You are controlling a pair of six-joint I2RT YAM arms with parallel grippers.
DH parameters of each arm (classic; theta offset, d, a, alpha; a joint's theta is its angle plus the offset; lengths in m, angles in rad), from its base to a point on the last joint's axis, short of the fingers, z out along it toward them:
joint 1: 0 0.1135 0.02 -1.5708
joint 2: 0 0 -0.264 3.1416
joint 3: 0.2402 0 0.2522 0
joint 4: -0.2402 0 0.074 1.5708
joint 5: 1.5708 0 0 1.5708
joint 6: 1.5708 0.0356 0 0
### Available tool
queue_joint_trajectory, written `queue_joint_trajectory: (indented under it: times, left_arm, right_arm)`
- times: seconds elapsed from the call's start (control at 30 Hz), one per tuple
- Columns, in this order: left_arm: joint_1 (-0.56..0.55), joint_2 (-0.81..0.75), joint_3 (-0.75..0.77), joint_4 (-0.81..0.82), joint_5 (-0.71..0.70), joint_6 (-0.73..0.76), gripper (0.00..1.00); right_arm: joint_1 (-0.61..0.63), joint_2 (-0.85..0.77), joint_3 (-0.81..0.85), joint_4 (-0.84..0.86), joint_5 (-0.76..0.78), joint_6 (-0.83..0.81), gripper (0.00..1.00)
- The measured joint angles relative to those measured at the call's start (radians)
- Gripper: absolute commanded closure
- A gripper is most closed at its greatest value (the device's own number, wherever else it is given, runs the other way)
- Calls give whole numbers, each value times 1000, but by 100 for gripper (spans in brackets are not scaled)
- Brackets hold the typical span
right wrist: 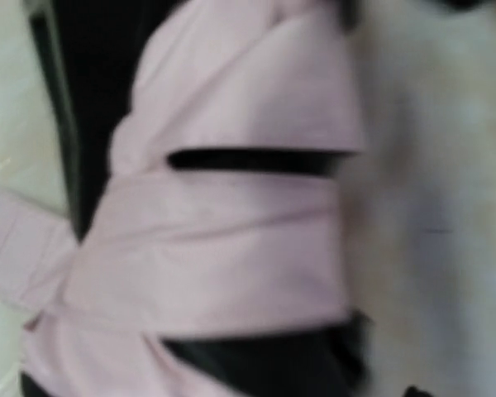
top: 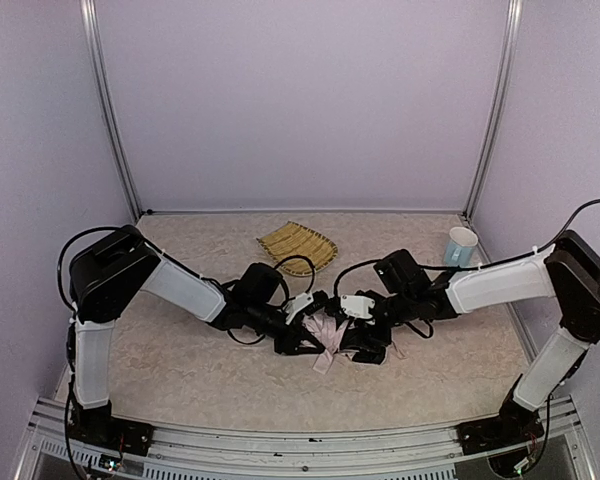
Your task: Put away the umbrella
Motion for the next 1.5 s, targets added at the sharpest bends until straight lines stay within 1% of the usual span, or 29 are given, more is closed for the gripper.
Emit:
queue_joint_trajectory:
  times: [0.13, 0.2, 0.23, 0.3, 0.37, 0.43, 0.5, 0.6, 0.67, 0.73, 0.87, 0.97, 1.1, 1.13, 1.17, 1.2, 1.4, 1.5]
  left_arm:
    - [11, 0, -17, 53, -19, -76, 100]
    - [12, 0, -18, 64, -35, -106, 100]
    - [12, 0, -18, 66, -41, -119, 100]
    - [13, 0, -18, 72, -53, -143, 100]
    - [13, 2, -18, 80, -61, -171, 100]
    - [14, 6, -16, 86, -63, -193, 100]
    - [16, 13, -6, 88, -63, -209, 100]
    - [19, 31, 15, 97, -62, -227, 100]
    - [20, 35, 18, 103, -60, -233, 100]
    - [21, 37, 19, 104, -57, -237, 100]
    - [23, 43, 30, 98, -50, -237, 100]
    - [24, 48, 38, 97, -51, -239, 100]
    - [26, 50, 41, 97, -51, -244, 100]
    - [29, 50, 42, 97, -52, -244, 100]
    - [32, 51, 42, 97, -51, -244, 100]
    - [34, 51, 43, 97, -51, -244, 100]
    - [37, 53, 44, 97, -50, -244, 100]
    - [37, 58, 50, 98, -45, -244, 100]
  right_arm:
    - [-1, -92, -6, 20, 76, 40, 11]
    - [-4, -166, -22, 36, 112, 78, 12]
    - [-5, -206, -29, 45, 126, 110, 15]
    - [-5, -272, -38, 62, 140, 191, 25]
    - [-5, -317, -50, 90, 137, 334, 36]
    - [-5, -328, -80, 133, 100, 502, 46]
    - [0, -315, -119, 162, 70, 630, 50]
    - [7, -257, -183, 196, 13, 804, 53]
    - [9, -213, -198, 201, -2, 866, 54]
    - [9, -170, -206, 224, -13, 925, 53]
    - [9, -72, -195, 292, -39, 994, 49]
    - [9, 12, -175, 314, -44, 1017, 49]
    - [9, 78, -152, 364, -67, 1027, 50]
    - [9, 84, -150, 374, -72, 1030, 52]
    - [9, 95, -148, 393, -83, 1032, 58]
    - [8, 105, -146, 409, -91, 1032, 63]
    - [8, 173, -119, 469, -186, 1053, 79]
    - [9, 184, -119, 478, -231, 1064, 93]
